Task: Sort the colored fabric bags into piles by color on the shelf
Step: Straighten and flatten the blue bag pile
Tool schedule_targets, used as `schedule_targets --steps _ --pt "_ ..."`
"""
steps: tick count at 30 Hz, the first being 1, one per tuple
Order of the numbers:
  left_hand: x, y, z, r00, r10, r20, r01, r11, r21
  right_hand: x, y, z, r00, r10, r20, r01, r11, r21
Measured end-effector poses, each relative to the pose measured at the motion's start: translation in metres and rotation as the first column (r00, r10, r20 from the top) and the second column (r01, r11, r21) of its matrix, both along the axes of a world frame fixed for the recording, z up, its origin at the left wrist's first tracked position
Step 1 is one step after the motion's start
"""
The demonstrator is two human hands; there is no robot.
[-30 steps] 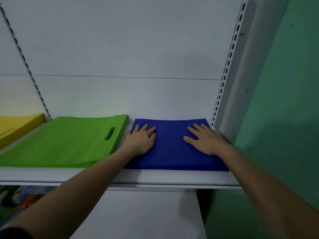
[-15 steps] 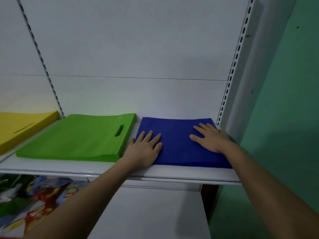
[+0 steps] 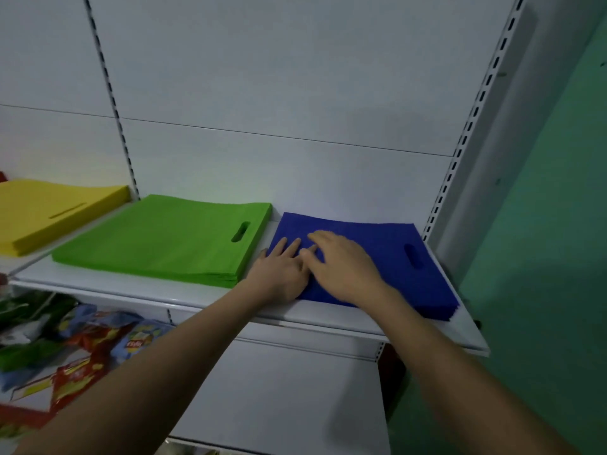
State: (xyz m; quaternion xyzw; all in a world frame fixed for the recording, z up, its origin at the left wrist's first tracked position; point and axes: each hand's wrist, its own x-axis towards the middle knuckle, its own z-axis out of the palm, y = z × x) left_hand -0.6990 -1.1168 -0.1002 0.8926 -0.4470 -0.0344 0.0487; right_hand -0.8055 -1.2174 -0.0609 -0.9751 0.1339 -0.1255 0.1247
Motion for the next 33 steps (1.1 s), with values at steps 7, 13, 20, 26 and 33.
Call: schedule_targets --steps 7,13,20,26,33 --pt "0.001 0.002 0.000 0.998 -0.023 0.060 0.019 0.998 0.064 0.010 0.006 -0.029 0.982 0.011 -0.187 0.017 0.989 0.147" --pt "-0.002 -0.001 0.002 1.000 0.025 -0.014 -0.025 1.000 0.009 -0.023 -0.041 -0.034 0.951 -0.092 -0.295 0.091 0.996 -0.019" --pt "0.002 -0.003 0.000 0.999 0.028 -0.020 -0.028 0.999 0.015 -0.053 -0.072 -0.031 0.939 -0.143 -0.312 0.112 0.987 -0.115" --pt "0.004 -0.003 -0.002 0.999 0.024 -0.024 -0.024 1.000 0.012 -0.087 -0.115 -0.028 0.936 -0.194 -0.295 0.191 0.981 -0.038" --pt "0.007 -0.004 -0.005 1.000 0.009 0.003 -0.009 1.000 0.030 -0.102 -0.125 -0.034 0.951 -0.203 -0.234 0.234 0.966 0.112"
